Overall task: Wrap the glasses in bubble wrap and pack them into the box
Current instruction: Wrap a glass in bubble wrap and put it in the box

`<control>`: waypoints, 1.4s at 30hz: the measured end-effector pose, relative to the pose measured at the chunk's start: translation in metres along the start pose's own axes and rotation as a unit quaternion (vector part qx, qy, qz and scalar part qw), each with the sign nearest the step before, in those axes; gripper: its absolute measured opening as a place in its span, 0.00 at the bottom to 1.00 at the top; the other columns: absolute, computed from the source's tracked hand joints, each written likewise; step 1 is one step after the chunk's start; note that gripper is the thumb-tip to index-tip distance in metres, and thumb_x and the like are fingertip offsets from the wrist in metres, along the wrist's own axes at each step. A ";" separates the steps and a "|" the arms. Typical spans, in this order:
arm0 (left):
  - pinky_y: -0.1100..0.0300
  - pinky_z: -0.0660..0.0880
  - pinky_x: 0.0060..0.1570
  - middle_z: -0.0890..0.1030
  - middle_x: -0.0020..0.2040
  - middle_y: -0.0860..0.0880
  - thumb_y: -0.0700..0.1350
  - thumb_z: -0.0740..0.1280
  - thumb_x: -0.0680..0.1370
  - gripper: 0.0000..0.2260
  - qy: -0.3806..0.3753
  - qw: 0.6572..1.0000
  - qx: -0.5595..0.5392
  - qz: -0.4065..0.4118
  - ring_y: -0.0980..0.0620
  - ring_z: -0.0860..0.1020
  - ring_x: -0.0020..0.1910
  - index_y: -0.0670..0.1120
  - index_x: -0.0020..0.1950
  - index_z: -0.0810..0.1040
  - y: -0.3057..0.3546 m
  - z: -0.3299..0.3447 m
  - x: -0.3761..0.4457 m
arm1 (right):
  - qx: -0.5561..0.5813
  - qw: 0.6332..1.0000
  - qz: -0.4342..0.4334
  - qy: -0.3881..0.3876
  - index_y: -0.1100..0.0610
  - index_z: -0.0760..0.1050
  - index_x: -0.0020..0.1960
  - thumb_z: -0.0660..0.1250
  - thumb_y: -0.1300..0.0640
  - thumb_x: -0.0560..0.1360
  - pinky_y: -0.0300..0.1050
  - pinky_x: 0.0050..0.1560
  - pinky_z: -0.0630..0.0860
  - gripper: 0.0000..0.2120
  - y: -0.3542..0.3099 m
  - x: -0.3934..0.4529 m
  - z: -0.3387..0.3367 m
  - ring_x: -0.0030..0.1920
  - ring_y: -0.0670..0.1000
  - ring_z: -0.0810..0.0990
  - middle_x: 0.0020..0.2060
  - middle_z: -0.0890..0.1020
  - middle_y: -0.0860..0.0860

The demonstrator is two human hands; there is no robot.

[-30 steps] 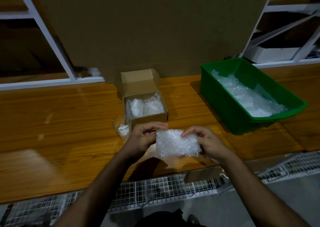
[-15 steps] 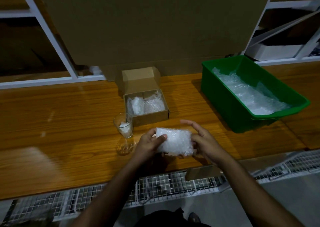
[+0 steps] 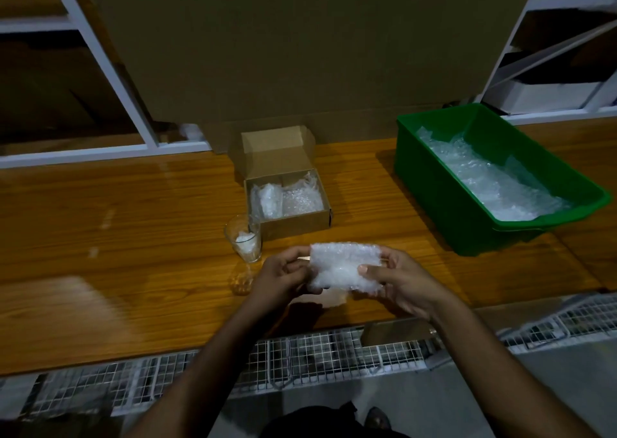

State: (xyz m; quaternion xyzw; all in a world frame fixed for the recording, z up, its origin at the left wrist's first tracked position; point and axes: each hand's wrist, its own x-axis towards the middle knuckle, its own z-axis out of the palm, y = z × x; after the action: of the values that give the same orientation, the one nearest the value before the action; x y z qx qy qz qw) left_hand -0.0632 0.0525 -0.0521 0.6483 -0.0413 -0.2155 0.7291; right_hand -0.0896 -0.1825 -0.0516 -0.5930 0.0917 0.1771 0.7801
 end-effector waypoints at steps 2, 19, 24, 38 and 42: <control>0.58 0.80 0.41 0.85 0.48 0.39 0.31 0.65 0.79 0.09 0.005 1.000 -0.018 -0.001 0.44 0.83 0.43 0.36 0.58 0.79 0.001 0.000 -0.001 | 0.030 0.999 -0.008 -0.019 0.59 0.79 0.57 0.72 0.68 0.72 0.45 0.43 0.84 0.14 0.000 0.000 0.000 0.48 0.53 0.85 0.50 0.85 0.56; 0.55 0.79 0.49 0.85 0.48 0.45 0.38 0.74 0.75 0.12 -0.074 0.985 0.157 -0.001 0.49 0.83 0.49 0.46 0.57 0.78 0.013 -0.024 0.001 | -0.223 0.964 -0.096 -0.105 0.56 0.80 0.57 0.72 0.71 0.72 0.49 0.49 0.81 0.16 -0.017 0.023 0.033 0.50 0.54 0.84 0.50 0.85 0.56; 0.54 0.82 0.46 0.85 0.50 0.38 0.33 0.73 0.73 0.17 0.072 0.997 0.013 0.025 0.44 0.84 0.49 0.41 0.61 0.78 0.006 -0.027 -0.008 | -0.072 0.996 -0.014 -0.041 0.58 0.71 0.66 0.72 0.66 0.74 0.51 0.45 0.82 0.22 -0.007 0.024 0.060 0.52 0.63 0.83 0.56 0.82 0.65; 0.55 0.80 0.33 0.81 0.42 0.39 0.33 0.69 0.77 0.11 0.160 0.982 -0.098 0.026 0.43 0.83 0.39 0.45 0.56 0.81 0.002 -0.053 -0.037 | -0.090 0.989 -0.116 -0.017 0.50 0.81 0.60 0.69 0.66 0.77 0.53 0.38 0.82 0.16 0.011 0.034 0.115 0.45 0.58 0.86 0.47 0.86 0.57; 0.58 0.80 0.35 0.84 0.44 0.41 0.32 0.67 0.77 0.05 0.172 0.976 -0.129 0.006 0.46 0.83 0.40 0.39 0.50 0.81 0.001 -0.053 -0.039 | -0.062 0.992 -0.111 -0.020 0.55 0.85 0.48 0.64 0.69 0.79 0.47 0.35 0.82 0.14 0.016 0.035 0.129 0.41 0.58 0.86 0.44 0.87 0.55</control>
State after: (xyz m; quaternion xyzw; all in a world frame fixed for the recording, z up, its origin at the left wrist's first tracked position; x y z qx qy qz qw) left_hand -0.0804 0.1162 -0.0509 0.5757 0.1091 -0.0992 0.8042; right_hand -0.0724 -0.0495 -0.0424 -0.6429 -0.0015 0.1063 0.7585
